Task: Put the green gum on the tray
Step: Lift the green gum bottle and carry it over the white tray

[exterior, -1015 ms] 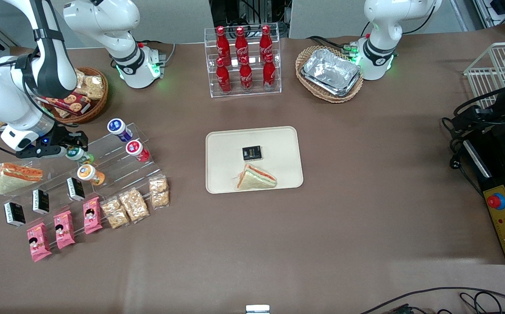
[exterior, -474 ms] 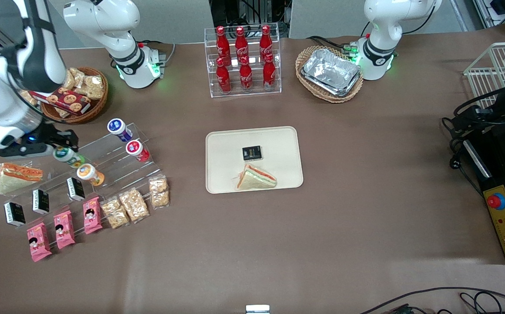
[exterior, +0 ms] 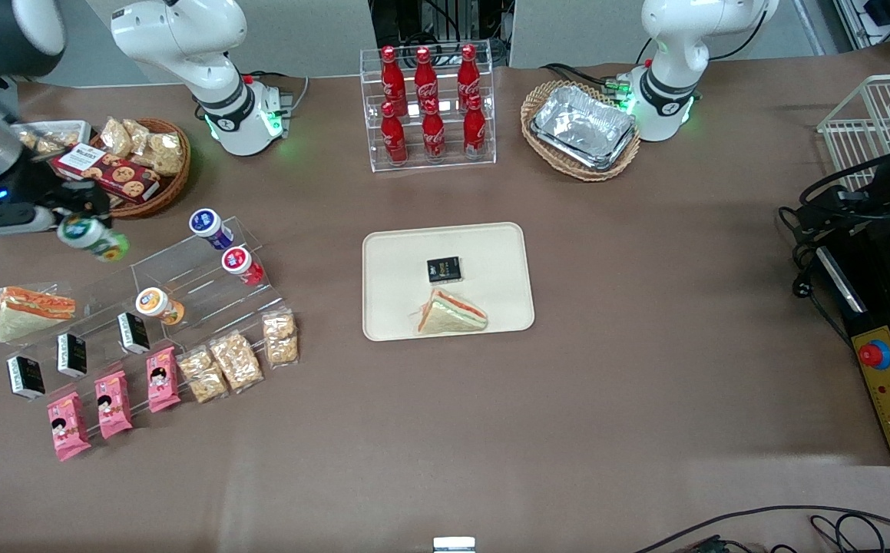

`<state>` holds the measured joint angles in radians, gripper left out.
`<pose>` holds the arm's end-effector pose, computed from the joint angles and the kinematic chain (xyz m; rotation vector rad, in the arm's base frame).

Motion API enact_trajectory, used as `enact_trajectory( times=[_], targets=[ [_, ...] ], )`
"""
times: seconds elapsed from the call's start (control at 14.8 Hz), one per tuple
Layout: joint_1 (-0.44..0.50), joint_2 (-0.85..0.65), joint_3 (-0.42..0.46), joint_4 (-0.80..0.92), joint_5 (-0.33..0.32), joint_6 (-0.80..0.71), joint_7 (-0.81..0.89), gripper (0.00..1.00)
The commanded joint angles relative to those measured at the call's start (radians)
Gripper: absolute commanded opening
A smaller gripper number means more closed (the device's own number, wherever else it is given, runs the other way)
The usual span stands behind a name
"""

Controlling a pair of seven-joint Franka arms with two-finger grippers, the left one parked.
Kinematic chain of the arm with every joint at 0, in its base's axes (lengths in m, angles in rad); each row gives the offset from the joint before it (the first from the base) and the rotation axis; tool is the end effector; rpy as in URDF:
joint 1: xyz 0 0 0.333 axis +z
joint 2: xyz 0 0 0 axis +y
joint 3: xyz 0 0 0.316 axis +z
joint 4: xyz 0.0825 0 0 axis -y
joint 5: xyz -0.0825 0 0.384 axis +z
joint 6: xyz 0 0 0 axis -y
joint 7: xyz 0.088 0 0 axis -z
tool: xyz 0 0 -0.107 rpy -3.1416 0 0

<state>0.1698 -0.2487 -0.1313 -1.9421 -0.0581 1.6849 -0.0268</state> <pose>0.4812 0.0067 0.5856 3.1137 0.1190 -0.0160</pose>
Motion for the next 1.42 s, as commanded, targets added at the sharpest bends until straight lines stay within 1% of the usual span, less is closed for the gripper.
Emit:
enact_trajectory(
  times=[0.0,0.14,0.27,0.41,0.54,0.68,0.95,1.22,1.35],
  targets=[
    [0.118,0.038,0.08,0.052,0.047,-0.041,0.294,0.29],
    [0.187,0.09,0.119,0.052,0.069,0.007,0.446,0.29],
    [0.279,0.164,0.128,0.048,0.072,0.09,0.575,0.29],
    [0.347,0.236,0.128,0.025,0.07,0.203,0.654,0.29],
    [0.407,0.307,0.127,-0.032,0.069,0.353,0.691,0.29],
    [0.442,0.383,0.125,-0.072,0.063,0.49,0.711,0.29],
    [0.5,0.512,0.125,-0.098,0.058,0.637,0.792,0.29],
    [0.536,0.557,0.125,-0.184,0.058,0.772,0.824,0.29],
    [0.546,0.572,0.127,-0.211,0.058,0.811,0.824,0.3]
  ],
)
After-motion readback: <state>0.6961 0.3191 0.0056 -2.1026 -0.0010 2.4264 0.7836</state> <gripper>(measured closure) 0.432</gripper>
